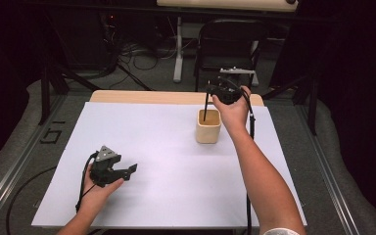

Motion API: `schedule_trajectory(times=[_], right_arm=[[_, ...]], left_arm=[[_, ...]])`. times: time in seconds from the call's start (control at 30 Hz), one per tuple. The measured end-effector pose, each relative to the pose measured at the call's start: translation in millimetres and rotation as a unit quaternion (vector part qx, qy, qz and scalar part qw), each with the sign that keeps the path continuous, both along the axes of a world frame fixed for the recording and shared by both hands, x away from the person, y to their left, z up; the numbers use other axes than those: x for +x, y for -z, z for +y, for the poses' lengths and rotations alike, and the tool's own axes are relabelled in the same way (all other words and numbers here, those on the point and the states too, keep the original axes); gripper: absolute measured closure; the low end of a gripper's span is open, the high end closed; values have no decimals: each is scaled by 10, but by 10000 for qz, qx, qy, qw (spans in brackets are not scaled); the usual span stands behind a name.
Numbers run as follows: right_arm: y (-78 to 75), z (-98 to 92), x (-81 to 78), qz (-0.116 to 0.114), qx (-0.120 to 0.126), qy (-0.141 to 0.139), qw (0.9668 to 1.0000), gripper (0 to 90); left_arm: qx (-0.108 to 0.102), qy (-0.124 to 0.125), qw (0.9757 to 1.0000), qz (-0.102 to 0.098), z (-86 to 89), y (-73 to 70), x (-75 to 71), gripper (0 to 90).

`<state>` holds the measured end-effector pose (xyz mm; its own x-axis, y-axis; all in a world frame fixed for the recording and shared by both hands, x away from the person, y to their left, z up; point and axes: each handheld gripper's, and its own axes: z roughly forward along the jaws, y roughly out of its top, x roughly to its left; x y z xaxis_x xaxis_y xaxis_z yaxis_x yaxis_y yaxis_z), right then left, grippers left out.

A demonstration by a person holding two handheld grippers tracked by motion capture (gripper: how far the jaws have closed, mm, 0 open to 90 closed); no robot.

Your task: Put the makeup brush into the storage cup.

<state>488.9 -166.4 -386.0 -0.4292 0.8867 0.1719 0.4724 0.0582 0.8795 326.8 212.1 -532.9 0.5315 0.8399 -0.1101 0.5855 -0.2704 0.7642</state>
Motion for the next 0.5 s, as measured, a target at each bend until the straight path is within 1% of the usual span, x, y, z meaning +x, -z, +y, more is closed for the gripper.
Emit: schedule_trajectory(times=[0.2,0.33,0.4,0.5], right_arm=[[14,36,14,3,-124,-16,9999,846],[12,41,9,16,-124,-18,9999,846],[14,45,7,-7,-160,-25,9999,846],[15,46,3,-26,-228,-31,9997,846]], left_arm=[[-24,-24,10000,-2,-3,4,-1,260],[-13,-20,10000,-11,-15,7,7,260],[-17,-11,10000,15,-19,8,8,261],[-7,-21,10000,2,-20,15,4,260]])
